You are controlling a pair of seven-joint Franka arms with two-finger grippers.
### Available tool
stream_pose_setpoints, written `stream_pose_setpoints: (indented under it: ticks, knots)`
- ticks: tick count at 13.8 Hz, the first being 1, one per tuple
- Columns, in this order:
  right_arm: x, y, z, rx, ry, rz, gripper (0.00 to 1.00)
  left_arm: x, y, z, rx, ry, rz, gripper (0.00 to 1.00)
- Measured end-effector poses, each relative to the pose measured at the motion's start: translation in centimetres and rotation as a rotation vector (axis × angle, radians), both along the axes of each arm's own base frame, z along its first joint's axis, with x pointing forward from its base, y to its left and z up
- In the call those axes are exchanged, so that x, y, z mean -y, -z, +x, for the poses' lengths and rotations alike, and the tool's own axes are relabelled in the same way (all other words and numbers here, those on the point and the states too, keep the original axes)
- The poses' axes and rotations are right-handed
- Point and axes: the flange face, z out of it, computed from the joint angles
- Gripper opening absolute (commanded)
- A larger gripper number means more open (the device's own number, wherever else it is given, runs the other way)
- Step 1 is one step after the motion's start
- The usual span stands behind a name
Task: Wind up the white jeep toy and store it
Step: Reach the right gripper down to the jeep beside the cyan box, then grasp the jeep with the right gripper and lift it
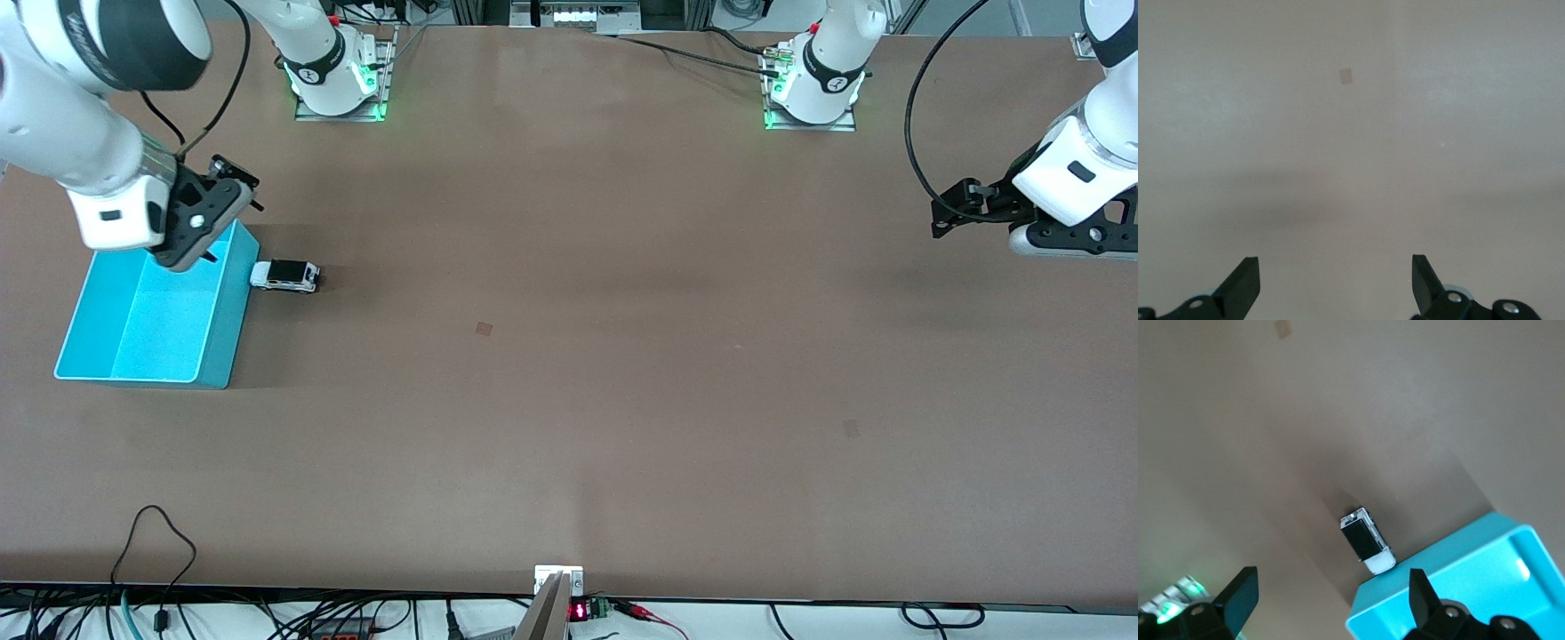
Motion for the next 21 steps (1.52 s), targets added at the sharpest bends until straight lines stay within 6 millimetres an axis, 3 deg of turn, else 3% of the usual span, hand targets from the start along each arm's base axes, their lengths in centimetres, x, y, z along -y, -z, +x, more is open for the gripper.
stream_pose_setpoints:
  ticks: [2, 6, 12, 17, 21]
  knots:
    - [0.5, 2.9, -1.0, -0.001, -0.120, 0.003, 1.00, 0.0, 0.0, 0.0, 0.000, -0.001, 0.000, 1.00]
    - [3.8, 9.6, -2.4, 0.003, -0.305, 0.028, 1.00, 0.0, 0.0, 0.0, 0.001, -0.001, 0.000, 1.00]
    - [5.7, 16.3, -4.8, 0.050, -0.426, 0.036, 1.00, 0.0, 0.0, 0.0, 0.001, -0.002, 0.000, 1.00]
    - [7.6, 23.6, -6.7, 0.077, -0.464, 0.037, 1.00, 0.0, 0.0, 0.0, 0.001, -0.003, 0.000, 1.00]
    - [8.1, 26.5, -6.7, 0.077, -0.482, 0.039, 1.00, -0.3, 0.0, 0.0, 0.001, -0.009, 0.000, 1.00]
